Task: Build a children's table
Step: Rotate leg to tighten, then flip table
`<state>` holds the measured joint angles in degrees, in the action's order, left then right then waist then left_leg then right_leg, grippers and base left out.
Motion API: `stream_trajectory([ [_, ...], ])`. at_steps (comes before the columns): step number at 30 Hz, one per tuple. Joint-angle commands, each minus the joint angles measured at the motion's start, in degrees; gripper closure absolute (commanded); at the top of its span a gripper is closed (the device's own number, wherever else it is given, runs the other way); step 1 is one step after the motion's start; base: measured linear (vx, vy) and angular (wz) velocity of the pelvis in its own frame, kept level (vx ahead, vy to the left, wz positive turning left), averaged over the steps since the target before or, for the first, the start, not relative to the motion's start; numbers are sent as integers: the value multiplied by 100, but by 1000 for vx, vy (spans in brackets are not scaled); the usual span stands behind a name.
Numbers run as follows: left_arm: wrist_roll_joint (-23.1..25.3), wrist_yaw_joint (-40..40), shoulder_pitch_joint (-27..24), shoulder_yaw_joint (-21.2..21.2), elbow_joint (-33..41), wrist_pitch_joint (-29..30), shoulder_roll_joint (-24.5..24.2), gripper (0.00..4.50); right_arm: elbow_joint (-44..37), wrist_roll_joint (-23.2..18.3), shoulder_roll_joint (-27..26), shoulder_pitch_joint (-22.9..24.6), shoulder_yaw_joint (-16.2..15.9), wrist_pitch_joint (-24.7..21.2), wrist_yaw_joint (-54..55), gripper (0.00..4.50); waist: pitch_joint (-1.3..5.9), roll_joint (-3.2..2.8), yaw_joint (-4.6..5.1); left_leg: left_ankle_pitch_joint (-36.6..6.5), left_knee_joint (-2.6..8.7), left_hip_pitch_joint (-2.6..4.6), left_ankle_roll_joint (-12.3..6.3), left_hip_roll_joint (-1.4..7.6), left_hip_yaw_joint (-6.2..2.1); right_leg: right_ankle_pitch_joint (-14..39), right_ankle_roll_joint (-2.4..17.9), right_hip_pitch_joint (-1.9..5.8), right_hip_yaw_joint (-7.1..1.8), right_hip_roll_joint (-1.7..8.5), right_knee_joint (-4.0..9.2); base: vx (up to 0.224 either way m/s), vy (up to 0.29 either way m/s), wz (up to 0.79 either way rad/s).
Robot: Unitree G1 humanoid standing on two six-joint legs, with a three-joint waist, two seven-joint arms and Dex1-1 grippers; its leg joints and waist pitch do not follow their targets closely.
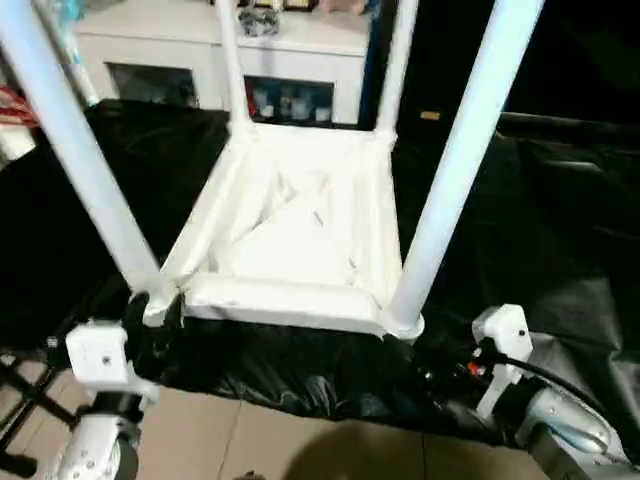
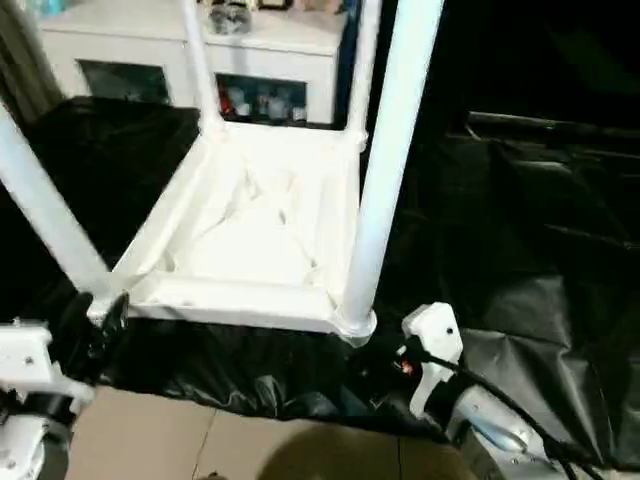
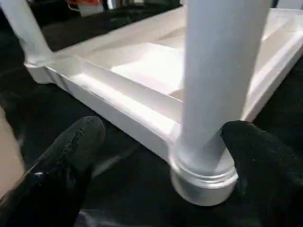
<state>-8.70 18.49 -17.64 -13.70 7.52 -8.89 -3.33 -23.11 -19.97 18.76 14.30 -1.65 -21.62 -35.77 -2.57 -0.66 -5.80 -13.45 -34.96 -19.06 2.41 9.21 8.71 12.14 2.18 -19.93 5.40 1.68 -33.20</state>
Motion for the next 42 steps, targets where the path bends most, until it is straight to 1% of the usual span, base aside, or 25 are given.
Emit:
stream_trajectory([
  [1, -23, -14, -63, 114, 65, -100, 100, 157, -243, -133, 93, 14, 18, -86, -142, 0, 118, -23, 56, -2170, 639, -32, -53, 524, -304, 2800, -78, 95, -388, 760, 649, 0, 0, 0],
  [2, -13, -82, -117, 146, 170, -116, 178, 150, -302, -172, 146, 28, 9, -110, -210, 0, 122, 7, 63, -2156, 644, -38, -58, 530, -302, 2684, -36, 105, -396, 775, 643, 0, 0, 0],
  [3, -6, -141, -169, 170, 284, -105, 241, 150, -362, -194, 198, 49, 5, -127, -259, 0, 125, 32, 84, -2073, 642, -49, -66, 543, -292, 2468, 91, 106, -424, 796, 616, 0, 0, 0],
  [4, 30, -203, -210, 198, 394, -39, 278, 145, -410, -209, 245, 68, 6, -124, -303, 0, 115, 31, 83, -2049, 638, -51, -75, 543, -280, 2412, 172, 100, -438, 807, 602, 0, 0, 0],
  [5, 78, -248, -230, 221, 484, -13, 305, 132, -437, -218, 277, 78, 13, -112, -324, 0, 116, 55, 83, -1958, 628, -61, -102, 527, -262, 2416, 190, 105, -446, 817, 602, 0, 0, 0],
  [6, 95, -287, -242, 235, 580, 48, 331, 118, -458, -225, 302, 88, 33, -113, -326, 0, 118, 53, 78, -1928, 626, -54, -110, 527, -262, 2418, 203, 99, -447, 821, 597, 0, 0, 0],
  [9, 119, -400, -236, 305, 671, 15, 331, 99, -438, -233, 351, 62, 94, -92, -265, 0, 139, 78, 66, -1684, 605, -38, -154, 532, -236, 2109, 290, 91, -465, 816, 565, 0, 0, 0],
  [11, 170, -461, -242, 351, 729, 17, 337, 79, -418, -217, 360, 44, 132, -60, -233, 0, 155, 114, 61, -1391, 598, -77, -245, 527, -219, 1756, 344, 124, -463, 810, 511, 0, 0, 0],
  [12, 199, -477, -267, 381, 780, 42, 358, 73, -416, -226, 347, 28, 145, -67, -222, 0, 158, 110, 57, -1350, 594, -75, -259, 529, -217, 1723, 351, 127, -461, 813, 507, 0, 0, 0],
  [13, 239, -503, -318, 432, 858, 82, 387, 70, -422, -254, 339, 18, 154, -74, -205, 0, 153, 130, 59, -1305, 592, -81, -286, 528, -210, 1718, 364, 132, -461, 816, 503, 0, 0, 0],
  [15, 237, -466, -449, 502, 934, 87, 401, 50, -420, -220, 311, 23, 84, -59, -160, 0, 145, 116, 59, -1287, 596, -81, -290, 541, -211, 1754, 398, 130, -459, 816, 504, 0, 0, 0],
  [18, 260, -491, -455, 537, 1004, 246, 341, 27, -416, -165, 277, 17, 16, -27, -100, 0, 130, 100, 69, -1467, 599, -58, -232, 530, -207, 1999, 362, 108, -455, 802, 531, 0, 0, 0],
  [20, 323, -525, -373, 543, 1015, 369, 235, 8, -365, -116, 231, 0, 2, 26, -23, 0, 115, 88, 71, -1627, 605, -45, -180, 522, -216, 2246, 303, 97, -446, 801, 560, 0, 0, 0],
  [23, 418, -647, -87, 457, 1015, 622, 99, 8, -289, -44, 183, -79, -15, 47, 70, 0, 116, 90, 75, -1706, 603, -21, -123, 501, -224, 2457, 207, 82, -440, 798, 583, 0, 0, 0],
  [24, 398, -606, -12, 466, 1023, 692, 47, 8, -287, -19, 170, -89, -30, 50, 97, 0, 119, 101, 78, -1681, 599, -16, -122, 502, -223, 2432, 206, 78, -438, 792, 581, 0, 0, 0],
  [25, 383, -559, 39, 488, 1030, 732, -1, 8, -295, -4, 162, -91, -47, 51, 117, 0, 116, 89, 76, -1644, 601, -24, -119, 498, -224, 2404, 218, 79, -442, 801, 577, 0, 0, 0],
  [27, 414, -508, 109, 518, 1028, 741, -74, 8, -324, -2, 150, -78, -77, 43, 129, 0, 129, 99, 87, -1537, 611, -68, -142, 504, -236, 2259, 222, 119, -438, 803, 545, 0, 0, 0],
  [32, 260, -340, 289, 695, 1116, 1116, -215, 8, -361, 69, 160, -67, -179, 31, 195, 0, 156, 98, 91, -1344, 601, -50, -175, 525, -219, 1793, 378, 113, -453, 803, 486, 0, 0, 0],
  [33, 288, -393, 330, 707, 1114, 1172, -206, 8, -365, 82, 175, -64, -185, 31, 200, 0, 161, 113, 95, -1294, 599, -57, -182, 531, -218, 1688, 423, 121, -457, 802, 466, 0, 0, 0],
  [35, 419, -539, 404, 725, 1110, 1336, -219, 8, -371, 98, 194, -63, -193, 26, 209, 0, 154, 109, 102, -1311, 595, -56, -194, 523, -203, 1701, 454, 120, -459, 805, 474, 0, 0, 0],
  [37, 595, -816, 486, 674, 1090, 1430, -144, 8, -329, 115, 198, -108, -196, 32, 206, 0, 147, 92, 103, -1384, 594, -46, -184, 517, -206, 1823, 436, 117, -452, 798, 494, 0, 0, 0],
  [38, 527, -835, 562, 501, 1023, 1473, -241, 8, -303, 122, 195, -134, -197, 35, 202, 0, 147, 100, 103, -1395, 589, -42, -182, 516, -204, 1868, 424, 117, -452, 804, 505, 0, 0, 0],
  [39, 291, -761, 676, 124, 865, 1477, -480, 8, -282, 133, 193, -150, -202, 46, 195, 0, 150, 110, 97, -1383, 585, -44, -183, 503, -207, 1932, 409, 119, -449, 804, 504, 0, 0, 0],
  [40, 7, -569, 700, -134, 699, 1413, -665, 8, -274, 137, 192, -154, -206, 52, 190, 0, 151, 107, 94, -1376, 573, -47, -204, 448, -202, 2083, 357, 109, -440, 795, 522, 0, 0, 0],
  [42, -333, -143, 454, -282, 596, 1220, -844, 8, -259, 135, 205, -139, -223, 75, 170, 0, 157, 106, 129, -1313, 587, -83, -211, 460, -226, 2078, 324, 140, -426, 798, 503, 0, 0, 0],
])
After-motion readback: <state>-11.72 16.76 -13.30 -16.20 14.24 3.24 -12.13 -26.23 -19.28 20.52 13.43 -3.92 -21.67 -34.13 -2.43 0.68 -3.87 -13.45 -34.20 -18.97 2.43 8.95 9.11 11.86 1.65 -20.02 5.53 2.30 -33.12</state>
